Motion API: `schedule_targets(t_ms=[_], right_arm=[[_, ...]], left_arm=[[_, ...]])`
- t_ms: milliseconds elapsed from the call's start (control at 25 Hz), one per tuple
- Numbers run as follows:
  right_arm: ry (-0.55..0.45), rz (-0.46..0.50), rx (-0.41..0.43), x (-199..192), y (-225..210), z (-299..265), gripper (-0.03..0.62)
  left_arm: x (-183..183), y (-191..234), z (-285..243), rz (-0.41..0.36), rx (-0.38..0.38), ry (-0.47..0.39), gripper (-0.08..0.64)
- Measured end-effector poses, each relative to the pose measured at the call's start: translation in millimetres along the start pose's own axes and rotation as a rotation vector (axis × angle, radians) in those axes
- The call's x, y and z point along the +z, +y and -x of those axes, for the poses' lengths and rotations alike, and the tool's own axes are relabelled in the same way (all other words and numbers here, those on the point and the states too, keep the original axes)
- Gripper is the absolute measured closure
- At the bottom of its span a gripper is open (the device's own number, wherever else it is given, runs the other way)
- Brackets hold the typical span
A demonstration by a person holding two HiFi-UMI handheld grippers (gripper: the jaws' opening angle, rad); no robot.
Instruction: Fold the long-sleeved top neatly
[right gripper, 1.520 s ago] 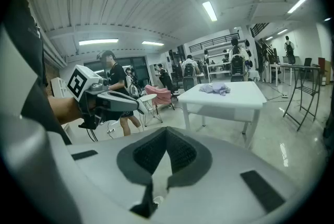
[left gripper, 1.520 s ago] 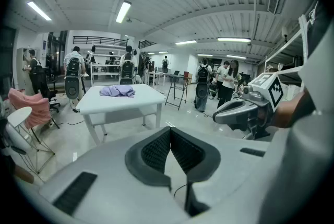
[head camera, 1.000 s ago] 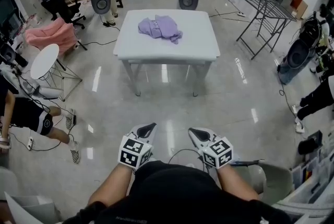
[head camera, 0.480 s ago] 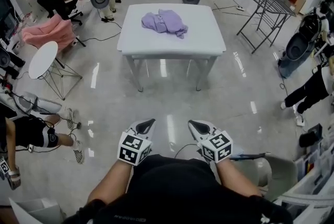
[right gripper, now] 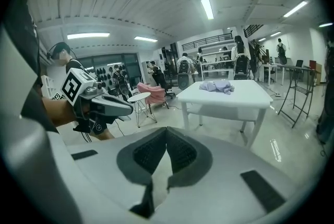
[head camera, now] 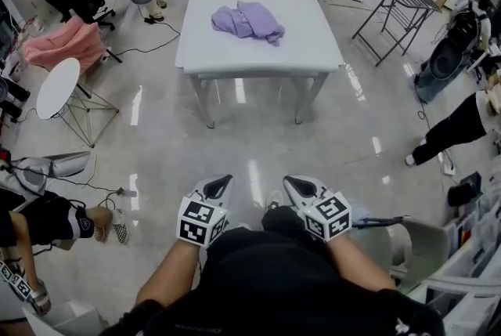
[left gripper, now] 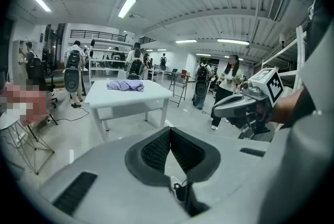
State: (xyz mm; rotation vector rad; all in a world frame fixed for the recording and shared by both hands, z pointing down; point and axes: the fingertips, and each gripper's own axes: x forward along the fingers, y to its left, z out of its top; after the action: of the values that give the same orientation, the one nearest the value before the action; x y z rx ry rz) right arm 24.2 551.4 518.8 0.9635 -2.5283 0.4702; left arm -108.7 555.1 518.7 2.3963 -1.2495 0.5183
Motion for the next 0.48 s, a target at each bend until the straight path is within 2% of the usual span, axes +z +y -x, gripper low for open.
schedule_targets(t_ms=[320,480], right_arm=[[0.009,-0.024,0.029,4,-21,-29,0.588],[-0.004,-0.036,0.041,20,-48,-53,0.588]], left_arm=[[-2,12,-29,0.009,-0.014,0.038,0.555],[14,30,-57,0.016,-0.017,0.051,0.555]])
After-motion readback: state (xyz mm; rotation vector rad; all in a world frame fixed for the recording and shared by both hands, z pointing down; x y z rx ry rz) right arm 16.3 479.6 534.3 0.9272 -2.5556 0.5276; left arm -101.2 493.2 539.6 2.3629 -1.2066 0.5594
